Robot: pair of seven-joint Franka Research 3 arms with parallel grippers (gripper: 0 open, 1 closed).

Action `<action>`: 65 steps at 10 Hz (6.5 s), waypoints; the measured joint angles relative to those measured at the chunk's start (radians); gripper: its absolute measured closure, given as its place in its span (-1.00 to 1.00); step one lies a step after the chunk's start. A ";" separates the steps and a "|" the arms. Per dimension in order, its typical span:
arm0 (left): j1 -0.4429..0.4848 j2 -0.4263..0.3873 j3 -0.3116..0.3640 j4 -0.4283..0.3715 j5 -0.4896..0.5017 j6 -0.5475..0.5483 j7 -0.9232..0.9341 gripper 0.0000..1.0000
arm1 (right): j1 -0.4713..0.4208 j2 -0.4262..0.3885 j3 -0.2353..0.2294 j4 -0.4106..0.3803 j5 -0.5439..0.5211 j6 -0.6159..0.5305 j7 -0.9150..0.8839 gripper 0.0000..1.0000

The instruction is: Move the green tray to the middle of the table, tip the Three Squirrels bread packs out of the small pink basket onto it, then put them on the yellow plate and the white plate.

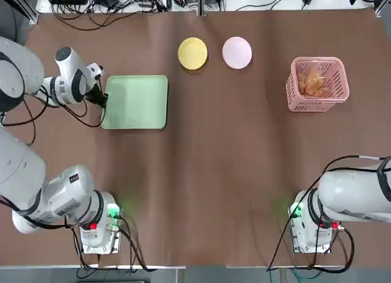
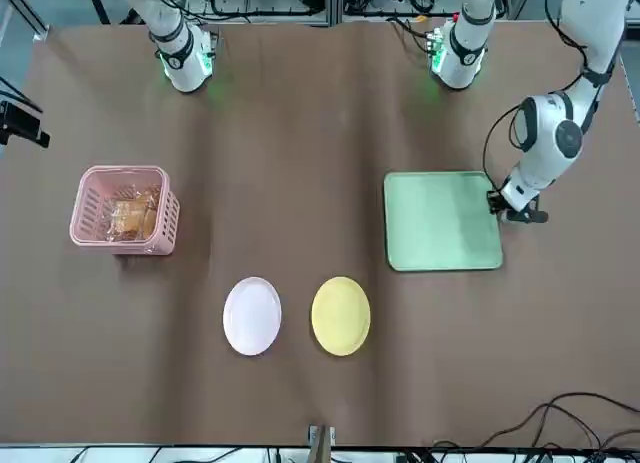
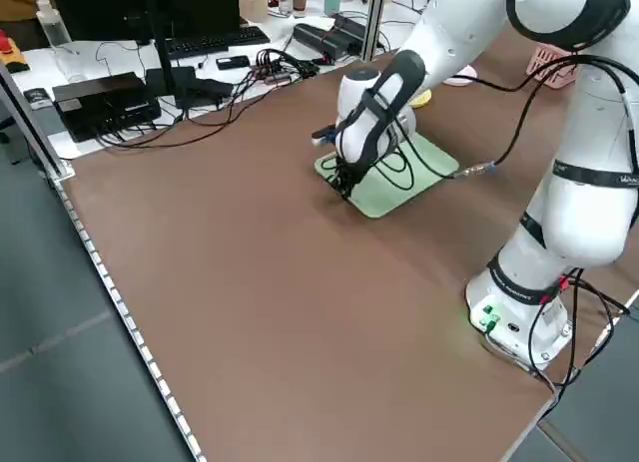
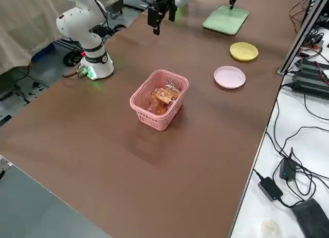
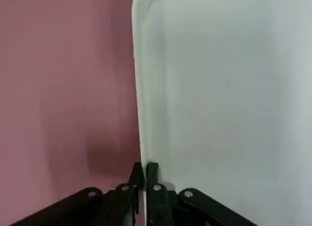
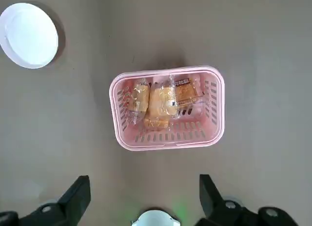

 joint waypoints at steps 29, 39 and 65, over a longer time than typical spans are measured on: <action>-0.212 0.006 -0.252 0.807 0.005 -0.818 -0.545 -1.00 | 0.199 -0.023 0.013 -0.897 0.008 0.922 0.000 -0.81; -0.035 -0.035 -0.241 1.100 -0.017 -1.040 -0.390 -1.00 | 0.214 0.047 0.012 -0.883 0.008 0.961 0.000 -0.55; -0.014 -0.040 -0.264 1.055 -0.050 -1.002 -0.376 -1.00 | 0.214 0.081 0.002 -0.850 0.008 0.955 -0.064 0.87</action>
